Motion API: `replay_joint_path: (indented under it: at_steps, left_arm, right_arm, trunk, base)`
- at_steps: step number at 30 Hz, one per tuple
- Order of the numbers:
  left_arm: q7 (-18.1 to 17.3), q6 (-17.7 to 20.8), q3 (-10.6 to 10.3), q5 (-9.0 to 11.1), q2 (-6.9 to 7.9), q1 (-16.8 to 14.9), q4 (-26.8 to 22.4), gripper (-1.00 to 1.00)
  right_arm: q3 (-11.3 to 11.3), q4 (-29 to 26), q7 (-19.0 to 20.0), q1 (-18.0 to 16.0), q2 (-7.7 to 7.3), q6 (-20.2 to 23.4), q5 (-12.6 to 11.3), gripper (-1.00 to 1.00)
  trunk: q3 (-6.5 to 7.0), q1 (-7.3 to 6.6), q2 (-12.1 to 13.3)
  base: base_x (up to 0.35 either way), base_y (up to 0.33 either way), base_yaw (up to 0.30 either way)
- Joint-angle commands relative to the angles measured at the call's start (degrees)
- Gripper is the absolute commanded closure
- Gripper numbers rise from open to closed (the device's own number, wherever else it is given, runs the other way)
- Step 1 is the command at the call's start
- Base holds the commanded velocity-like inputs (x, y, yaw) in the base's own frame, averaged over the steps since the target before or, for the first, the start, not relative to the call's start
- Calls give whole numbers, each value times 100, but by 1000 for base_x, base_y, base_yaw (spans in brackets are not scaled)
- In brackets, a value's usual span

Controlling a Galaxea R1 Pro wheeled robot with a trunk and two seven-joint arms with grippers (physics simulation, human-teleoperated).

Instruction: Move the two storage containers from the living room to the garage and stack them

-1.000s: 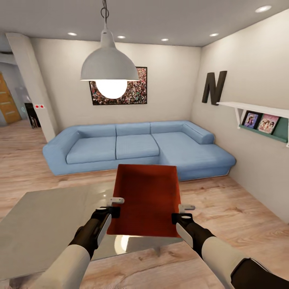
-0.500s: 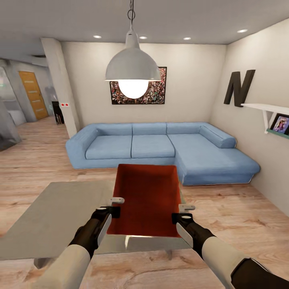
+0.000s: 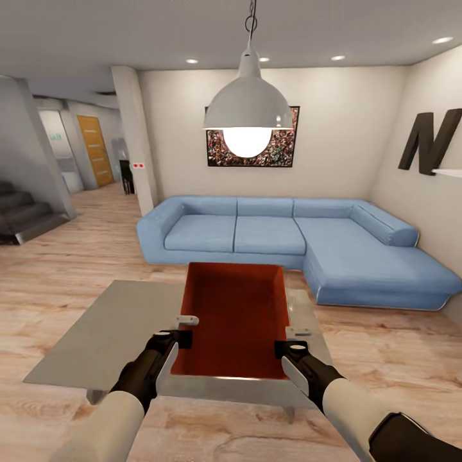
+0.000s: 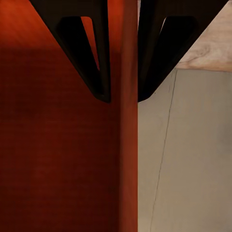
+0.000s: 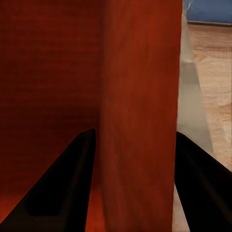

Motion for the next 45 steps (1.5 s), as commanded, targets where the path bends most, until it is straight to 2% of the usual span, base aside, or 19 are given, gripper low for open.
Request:
replay_joint_path:
  at_steps: [1, 45]
  left_arm:
    - [94, 52, 176, -226, 1, -8, -18, 100]
    - [103, 57, 176, -226, -7, -7, -9, 100]
  right_arm:
    - [23, -6, -144, -2, -6, 50, 53, 100]
    - [21, -6, -144, -2, -8, 50, 53, 100]
  trunk:
    - [-13, 4, -14]
    - [-13, 4, -14]
  base:
    - [0, 0, 281]
    - [0, 0, 280]
